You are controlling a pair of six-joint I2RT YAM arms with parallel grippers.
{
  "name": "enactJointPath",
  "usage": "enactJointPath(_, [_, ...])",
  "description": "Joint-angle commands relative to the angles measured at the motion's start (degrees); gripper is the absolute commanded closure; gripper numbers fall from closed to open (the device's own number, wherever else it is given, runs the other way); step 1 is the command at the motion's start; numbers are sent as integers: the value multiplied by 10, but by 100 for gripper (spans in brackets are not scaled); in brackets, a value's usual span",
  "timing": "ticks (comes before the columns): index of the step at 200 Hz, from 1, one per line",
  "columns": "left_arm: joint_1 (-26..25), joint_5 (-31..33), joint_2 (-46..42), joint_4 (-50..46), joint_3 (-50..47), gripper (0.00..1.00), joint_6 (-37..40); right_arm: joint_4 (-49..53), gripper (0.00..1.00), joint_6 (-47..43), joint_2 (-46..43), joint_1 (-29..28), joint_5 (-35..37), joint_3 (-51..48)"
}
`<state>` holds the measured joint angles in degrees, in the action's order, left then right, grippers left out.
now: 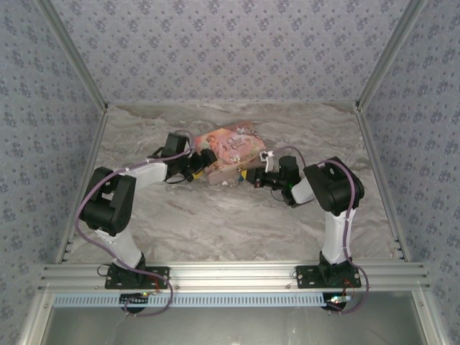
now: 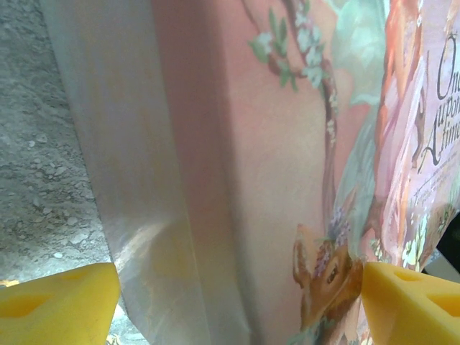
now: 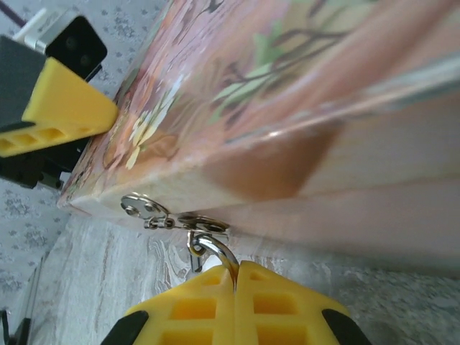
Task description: Unlock the padlock with the key
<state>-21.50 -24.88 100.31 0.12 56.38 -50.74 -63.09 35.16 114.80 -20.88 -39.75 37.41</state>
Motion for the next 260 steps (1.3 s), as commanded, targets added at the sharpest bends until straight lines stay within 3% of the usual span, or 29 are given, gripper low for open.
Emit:
enactJointPath(1, [-8, 39, -2, -48, -36, 14, -7, -55, 100, 73, -15, 11, 55, -18])
enactJointPath(87, [-24, 45, -3, -12, -76, 14, -34, -154, 100, 260, -1, 14, 143, 2])
enactJointPath(124, [-25, 45, -2, -4, -80, 14, -39, -124, 100, 276, 26, 11, 163, 47])
enactJointPath(190, [-14, 56, -7, -10, -86, 13, -36, -129, 100, 255, 31, 16, 206, 28])
enactJointPath(221, [18, 58, -13, -32, -78, 12, -12, -36, 100, 172, -81, 32, 174, -39])
enactJointPath(260, [37, 42, -51, -23, -61, 3, 27, 227, 100, 71, -242, 5, 126, -81])
